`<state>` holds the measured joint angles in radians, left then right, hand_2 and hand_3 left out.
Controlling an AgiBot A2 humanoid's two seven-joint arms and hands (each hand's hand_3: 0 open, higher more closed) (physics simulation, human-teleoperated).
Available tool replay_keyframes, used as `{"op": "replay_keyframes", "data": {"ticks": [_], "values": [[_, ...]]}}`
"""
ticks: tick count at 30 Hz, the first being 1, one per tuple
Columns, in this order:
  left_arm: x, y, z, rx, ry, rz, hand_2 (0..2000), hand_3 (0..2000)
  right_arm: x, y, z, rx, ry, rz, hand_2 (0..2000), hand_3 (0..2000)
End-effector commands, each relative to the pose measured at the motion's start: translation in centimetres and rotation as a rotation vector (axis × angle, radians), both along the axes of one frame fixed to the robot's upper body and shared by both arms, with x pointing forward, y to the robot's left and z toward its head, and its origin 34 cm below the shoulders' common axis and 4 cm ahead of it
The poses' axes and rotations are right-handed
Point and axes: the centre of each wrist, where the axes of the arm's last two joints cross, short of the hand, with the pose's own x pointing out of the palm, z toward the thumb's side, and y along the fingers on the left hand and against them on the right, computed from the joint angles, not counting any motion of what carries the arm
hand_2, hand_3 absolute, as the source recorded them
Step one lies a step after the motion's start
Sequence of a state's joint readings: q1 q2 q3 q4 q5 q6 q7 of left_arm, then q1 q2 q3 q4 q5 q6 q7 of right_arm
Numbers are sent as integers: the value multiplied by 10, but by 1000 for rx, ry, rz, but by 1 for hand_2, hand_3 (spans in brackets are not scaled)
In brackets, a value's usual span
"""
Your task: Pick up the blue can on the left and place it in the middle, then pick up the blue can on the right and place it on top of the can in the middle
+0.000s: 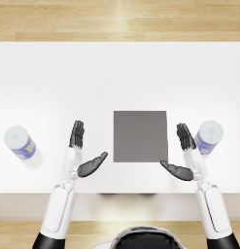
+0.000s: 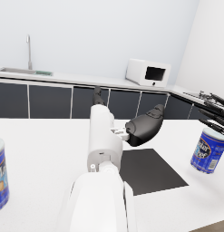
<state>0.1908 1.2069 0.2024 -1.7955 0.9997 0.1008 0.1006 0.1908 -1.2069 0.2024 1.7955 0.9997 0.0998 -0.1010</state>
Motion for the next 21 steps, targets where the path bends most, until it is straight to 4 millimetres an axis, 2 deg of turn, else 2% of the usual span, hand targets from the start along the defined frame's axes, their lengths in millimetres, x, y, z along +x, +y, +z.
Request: {"op": "replay_keyframes", "data": {"ticks": [1,20,21], "values": [[0,0,0,0,0,0,0,0,0,0,0,0,0,0,0,0],[0,0,0,0,0,0,0,0,0,0,0,0,0,0,0,0],[1,-6,-6,7,24,-21,0,0,1,6,-6,-7,24,21,0,0]]}}
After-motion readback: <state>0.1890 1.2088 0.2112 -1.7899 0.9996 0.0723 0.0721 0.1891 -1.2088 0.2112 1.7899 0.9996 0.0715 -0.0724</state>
